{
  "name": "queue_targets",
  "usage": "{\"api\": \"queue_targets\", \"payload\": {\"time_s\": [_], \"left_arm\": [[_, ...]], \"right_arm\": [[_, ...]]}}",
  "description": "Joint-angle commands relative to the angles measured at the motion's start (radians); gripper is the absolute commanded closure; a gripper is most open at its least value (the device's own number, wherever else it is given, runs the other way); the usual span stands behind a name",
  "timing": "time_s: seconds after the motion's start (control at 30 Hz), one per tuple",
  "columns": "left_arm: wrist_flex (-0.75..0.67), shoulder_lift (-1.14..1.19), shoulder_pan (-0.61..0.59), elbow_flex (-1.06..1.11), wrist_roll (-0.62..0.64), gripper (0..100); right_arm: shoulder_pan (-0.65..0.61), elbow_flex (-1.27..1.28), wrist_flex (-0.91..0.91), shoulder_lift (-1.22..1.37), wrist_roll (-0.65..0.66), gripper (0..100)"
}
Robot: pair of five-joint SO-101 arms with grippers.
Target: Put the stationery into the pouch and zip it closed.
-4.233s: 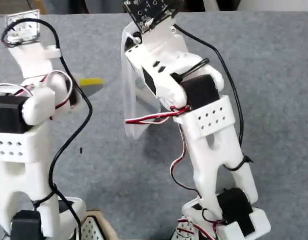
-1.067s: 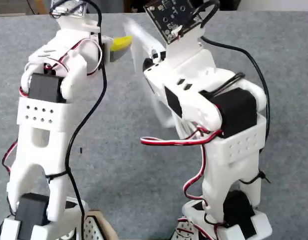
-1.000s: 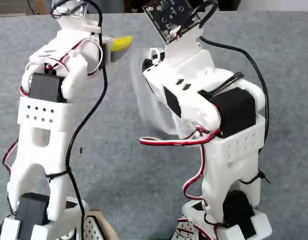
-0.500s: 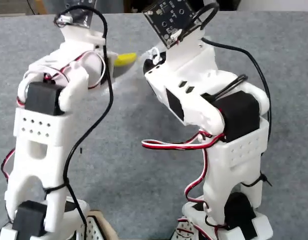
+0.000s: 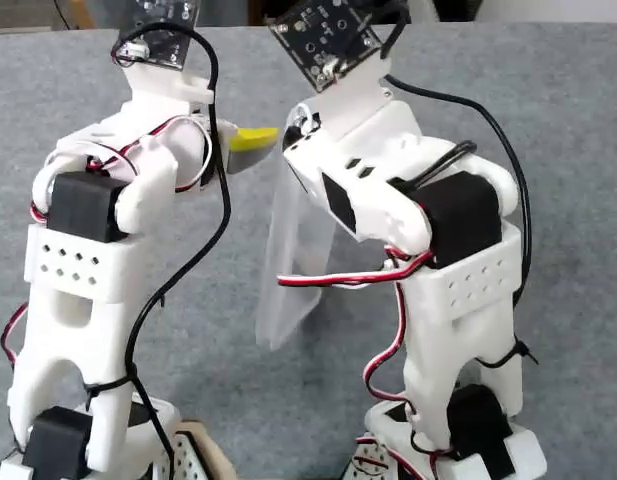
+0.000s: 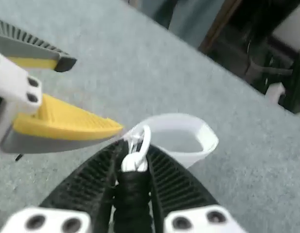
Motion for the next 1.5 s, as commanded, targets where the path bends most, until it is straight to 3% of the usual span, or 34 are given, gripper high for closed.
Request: {"api": "queue_targets", "payload": {"time_s": [0.0, 0.27, 0.37, 0.8, 1.07, 1.2, 1.47], "left_arm": [[0.005, -0.028, 0.010, -0.008, -0.003, 65], [0.005, -0.029, 0.010, -0.008, -0.035, 64], [0.048, -0.029, 0.012, -0.019, -0.087, 64], [0.180, -0.123, 0.012, -0.136, -0.083, 65], [0.201, -0.123, 0.021, -0.160, 0.110, 64], [0.203, -0.124, 0.073, -0.140, 0.132, 64], [0.196, -0.123, 0.062, -0.125, 0.135, 64]], "right_arm": [[-0.015, -0.012, -0.037, -0.042, 0.006, 98.6], [-0.011, -0.005, -0.044, -0.036, 0.005, 98.6], [-0.011, 0.010, -0.080, -0.036, 0.005, 98.6], [-0.009, 0.127, -0.227, -0.036, 0.003, 98.6], [-0.009, 0.116, -0.229, -0.041, -0.032, 98.6], [-0.008, 0.116, -0.233, -0.039, -0.066, 98.6], [0.018, 0.050, -0.229, -0.036, -0.150, 98.6]]}}
